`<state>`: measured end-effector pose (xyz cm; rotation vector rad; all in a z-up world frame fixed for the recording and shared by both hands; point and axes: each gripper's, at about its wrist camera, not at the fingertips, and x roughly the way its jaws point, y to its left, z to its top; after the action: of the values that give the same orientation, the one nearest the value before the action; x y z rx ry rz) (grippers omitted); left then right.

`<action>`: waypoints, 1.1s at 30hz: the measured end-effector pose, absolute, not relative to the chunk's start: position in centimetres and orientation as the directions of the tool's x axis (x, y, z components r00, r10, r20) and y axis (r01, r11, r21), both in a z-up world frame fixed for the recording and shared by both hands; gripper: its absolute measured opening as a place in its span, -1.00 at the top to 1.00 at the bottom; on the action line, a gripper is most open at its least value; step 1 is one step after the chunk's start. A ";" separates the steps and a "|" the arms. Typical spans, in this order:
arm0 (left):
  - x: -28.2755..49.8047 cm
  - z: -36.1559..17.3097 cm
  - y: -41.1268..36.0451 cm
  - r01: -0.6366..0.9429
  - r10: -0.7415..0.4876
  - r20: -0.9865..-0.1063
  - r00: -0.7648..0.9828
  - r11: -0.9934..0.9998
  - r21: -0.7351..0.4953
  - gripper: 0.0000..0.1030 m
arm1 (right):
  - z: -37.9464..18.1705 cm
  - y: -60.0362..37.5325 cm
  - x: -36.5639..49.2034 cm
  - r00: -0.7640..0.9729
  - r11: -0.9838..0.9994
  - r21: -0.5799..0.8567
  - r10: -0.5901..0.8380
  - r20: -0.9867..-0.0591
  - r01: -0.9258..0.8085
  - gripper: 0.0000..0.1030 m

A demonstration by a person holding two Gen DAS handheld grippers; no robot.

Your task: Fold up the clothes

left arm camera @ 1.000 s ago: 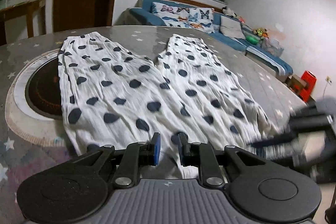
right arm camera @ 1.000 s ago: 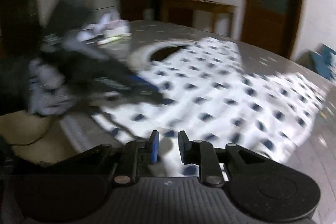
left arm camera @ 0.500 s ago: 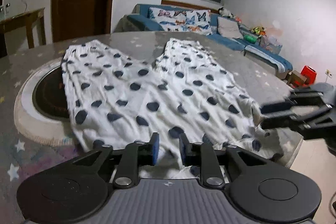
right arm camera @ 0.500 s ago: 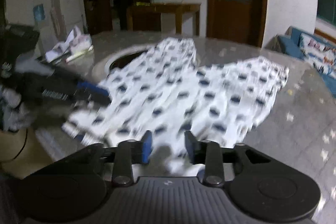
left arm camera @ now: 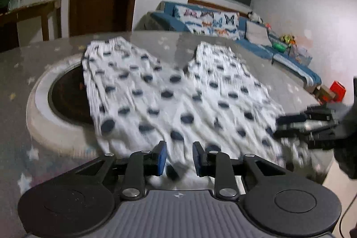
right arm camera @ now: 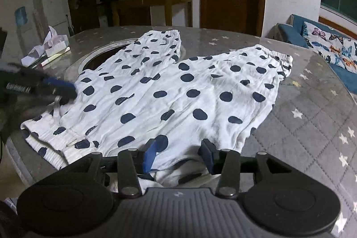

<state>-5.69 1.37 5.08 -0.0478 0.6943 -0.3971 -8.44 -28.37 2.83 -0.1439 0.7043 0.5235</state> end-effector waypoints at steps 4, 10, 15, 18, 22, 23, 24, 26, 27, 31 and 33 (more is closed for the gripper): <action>-3.3 4.4 2.4 0.244 -0.300 -0.637 0.710 0.954 -0.177 0.49 | 2.6 -28.2 -8.2 0.635 0.857 0.043 0.413 -0.653 -0.513 0.05; -3.2 3.5 5.5 0.137 -0.207 -0.659 0.723 0.978 -0.156 0.62 | 2.4 -28.4 -8.1 0.631 0.854 0.045 0.417 -0.655 -0.518 0.03; -3.6 4.6 5.4 0.132 -0.187 -0.637 0.748 0.982 -0.133 0.62 | 2.4 -28.4 -8.1 0.630 0.852 0.038 0.415 -0.657 -0.522 -0.05; -3.5 4.9 4.8 0.153 -0.184 -0.624 0.760 0.983 -0.104 0.62 | 2.4 -28.3 -8.2 0.631 0.852 0.036 0.414 -0.656 -0.521 -0.06; -3.6 4.0 4.8 0.152 -0.150 -0.653 0.742 0.987 -0.054 0.62 | 2.4 -28.4 -8.3 0.632 0.851 0.029 0.412 -0.657 -0.524 -0.06; -3.6 3.7 4.9 0.151 -0.142 -0.659 0.738 0.988 -0.044 0.62 | 2.4 -28.3 -8.4 0.631 0.850 0.025 0.409 -0.659 -0.526 -0.06; -3.7 3.7 5.0 0.147 -0.138 -0.662 0.736 0.988 -0.042 0.62 | 2.5 -28.3 -8.4 0.632 0.851 0.022 0.407 -0.660 -0.525 -0.06; -4.1 4.3 5.0 0.144 -0.145 -0.656 0.741 0.988 -0.056 0.62 | 2.7 -28.2 -8.5 0.633 0.850 0.017 0.406 -0.659 -0.527 -0.07; -4.4 4.8 4.9 0.155 -0.161 -0.644 0.748 0.986 -0.066 0.62 | 2.8 -28.1 -8.5 0.635 0.849 0.014 0.407 -0.657 -0.529 -0.07; -5.6 5.7 3.0 0.253 -0.242 -0.618 0.748 0.965 -0.071 0.62 | 3.3 -27.4 -8.9 0.635 0.838 0.013 0.424 -0.646 -0.546 -0.08; -5.9 5.4 2.2 0.289 -0.262 -0.626 0.735 0.955 -0.061 0.61 | 3.4 -27.2 -9.1 0.632 0.832 0.014 0.432 -0.643 -0.555 -0.08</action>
<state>-5.89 2.17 5.38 0.0416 0.6810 -0.3029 -9.05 -27.20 3.36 -0.1927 0.6816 0.5687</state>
